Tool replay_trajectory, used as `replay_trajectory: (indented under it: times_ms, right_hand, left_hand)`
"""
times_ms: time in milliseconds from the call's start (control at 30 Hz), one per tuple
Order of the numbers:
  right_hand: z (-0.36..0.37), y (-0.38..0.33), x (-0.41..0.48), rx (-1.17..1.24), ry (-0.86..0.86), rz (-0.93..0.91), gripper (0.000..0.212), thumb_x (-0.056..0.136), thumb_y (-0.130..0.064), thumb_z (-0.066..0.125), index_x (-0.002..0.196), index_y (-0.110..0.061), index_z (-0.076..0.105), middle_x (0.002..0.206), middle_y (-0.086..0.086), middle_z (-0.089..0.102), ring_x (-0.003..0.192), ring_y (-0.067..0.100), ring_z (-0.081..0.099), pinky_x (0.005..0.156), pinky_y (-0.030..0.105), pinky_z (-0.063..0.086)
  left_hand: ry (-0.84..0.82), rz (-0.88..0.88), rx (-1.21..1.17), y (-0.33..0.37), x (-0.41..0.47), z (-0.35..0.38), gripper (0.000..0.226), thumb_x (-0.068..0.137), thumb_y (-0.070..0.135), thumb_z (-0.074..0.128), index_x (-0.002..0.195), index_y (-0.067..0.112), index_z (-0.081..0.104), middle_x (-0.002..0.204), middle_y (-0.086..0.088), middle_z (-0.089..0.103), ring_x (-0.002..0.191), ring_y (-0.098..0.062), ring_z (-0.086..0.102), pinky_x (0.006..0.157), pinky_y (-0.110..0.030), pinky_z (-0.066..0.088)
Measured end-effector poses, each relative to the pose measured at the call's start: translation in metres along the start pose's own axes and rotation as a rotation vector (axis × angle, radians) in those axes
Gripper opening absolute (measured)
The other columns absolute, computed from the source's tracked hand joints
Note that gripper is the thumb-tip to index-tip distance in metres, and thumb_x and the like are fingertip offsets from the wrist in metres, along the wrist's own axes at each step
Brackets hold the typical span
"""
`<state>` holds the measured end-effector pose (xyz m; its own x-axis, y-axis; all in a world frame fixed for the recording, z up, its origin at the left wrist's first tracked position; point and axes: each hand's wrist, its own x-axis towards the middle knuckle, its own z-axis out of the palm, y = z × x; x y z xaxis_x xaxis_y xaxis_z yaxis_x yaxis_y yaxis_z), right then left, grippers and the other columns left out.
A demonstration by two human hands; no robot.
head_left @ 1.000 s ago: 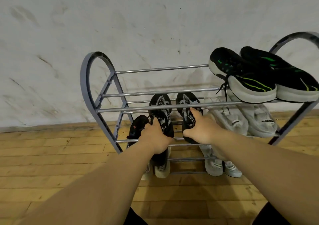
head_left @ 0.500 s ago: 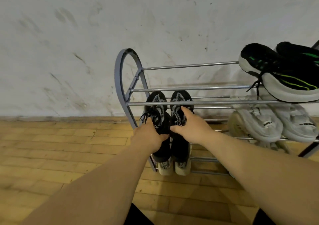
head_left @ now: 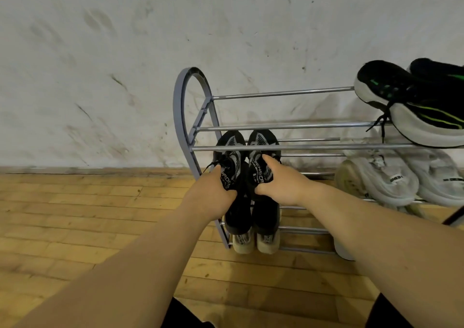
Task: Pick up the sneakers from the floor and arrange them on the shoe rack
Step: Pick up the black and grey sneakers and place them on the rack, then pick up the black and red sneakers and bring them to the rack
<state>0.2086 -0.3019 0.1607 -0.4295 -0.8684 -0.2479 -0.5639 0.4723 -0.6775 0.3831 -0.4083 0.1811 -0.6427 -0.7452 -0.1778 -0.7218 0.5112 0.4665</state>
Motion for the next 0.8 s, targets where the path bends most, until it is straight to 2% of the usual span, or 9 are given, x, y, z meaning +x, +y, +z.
replay_trajectory:
  times_ms: [100,167,267,333,367,467,533,633,800]
  right_hand:
    - [-0.006,-0.002,-0.010,-0.091,-0.056,0.001,0.100,0.089,-0.042,0.073,0.163,-0.029,0.007,0.162,0.009,0.035,0.141,0.026,0.043,0.107,0.030,0.038]
    - [-0.013,-0.001,-0.022,-0.177,-0.097,0.003,0.099,0.088,-0.047,0.073,0.163,-0.026,0.011,0.163,0.008,0.033,0.144,0.027,0.040,0.111,0.032,0.037]
    - [-0.032,0.006,-0.050,-0.286,-0.179,0.001,0.094,0.087,-0.053,0.071,0.162,-0.026,0.020,0.164,0.002,0.034,0.145,0.023,0.039,0.116,0.034,0.035]
    - [-0.055,0.011,-0.079,-0.383,-0.231,0.015,0.090,0.090,-0.056,0.067,0.162,-0.028,0.021,0.166,-0.003,0.030,0.148,0.021,0.035,0.118,0.033,0.031]
    - [-0.069,0.014,-0.097,-0.418,-0.258,0.041,0.088,0.090,-0.059,0.065,0.162,-0.030,0.022,0.166,-0.003,0.029,0.149,0.022,0.033,0.118,0.034,0.030]
    - [-0.117,0.037,-0.144,-0.408,-0.387,0.208,0.086,0.089,-0.064,0.065,0.160,-0.036,0.025,0.164,-0.005,0.030,0.147,0.024,0.036,0.114,0.037,0.034]
    - [-0.151,0.059,-0.171,-0.367,-0.434,0.345,0.087,0.087,-0.065,0.066,0.159,-0.039,0.025,0.161,-0.005,0.033,0.140,0.027,0.044,0.111,0.041,0.042]
    - [-0.196,0.107,-0.222,-0.221,-0.341,0.507,0.087,0.088,-0.061,0.068,0.159,-0.043,0.022,0.158,0.001,0.039,0.131,0.028,0.053,0.103,0.051,0.051]
    - [-0.235,0.244,-0.326,-0.067,0.075,0.695,0.092,0.076,-0.067,0.071,0.155,-0.040,0.033,0.158,-0.002,0.038,0.130,0.028,0.052,0.097,0.042,0.054]
  left_hand:
    - [-0.035,0.002,0.058,0.009,-0.011,-0.009,0.067,0.090,0.038,0.067,0.149,0.018,0.041,0.128,-0.006,0.060,0.101,-0.021,0.059,0.075,-0.030,0.046]
    - [-0.080,0.010,0.109,0.018,-0.020,-0.016,0.066,0.091,0.041,0.066,0.148,0.017,0.042,0.131,-0.008,0.057,0.101,-0.021,0.056,0.079,-0.031,0.045]
    - [-0.109,0.052,0.093,0.039,-0.034,-0.025,0.042,0.095,0.039,0.064,0.132,0.023,0.052,0.124,-0.008,0.059,0.097,-0.017,0.049,0.080,-0.028,0.040]
    - [-0.110,0.097,0.058,0.054,-0.044,-0.028,0.049,0.097,0.038,0.063,0.142,0.021,0.051,0.134,-0.005,0.061,0.110,-0.020,0.057,0.084,-0.026,0.040]
    - [-0.106,0.132,0.055,0.063,-0.049,-0.027,0.057,0.098,0.040,0.063,0.148,0.020,0.047,0.142,-0.004,0.059,0.116,-0.020,0.057,0.087,-0.026,0.041]
    - [-0.122,0.249,0.025,0.104,-0.067,-0.011,0.065,0.098,0.043,0.064,0.155,0.022,0.041,0.147,-0.003,0.055,0.116,-0.017,0.057,0.095,-0.028,0.043]
    - [-0.170,0.350,0.040,0.140,-0.080,0.009,0.069,0.095,0.048,0.064,0.156,0.026,0.042,0.151,-0.001,0.053,0.131,-0.019,0.054,0.104,-0.029,0.041]
    - [-0.239,0.530,0.094,0.204,-0.092,0.047,0.069,0.090,0.053,0.065,0.152,0.029,0.047,0.153,0.001,0.051,0.140,-0.020,0.047,0.113,-0.033,0.039]
    - [-0.397,0.743,0.196,0.334,-0.111,0.117,0.071,0.094,0.052,0.065,0.155,0.029,0.040,0.157,0.001,0.047,0.139,-0.020,0.047,0.106,-0.028,0.039]
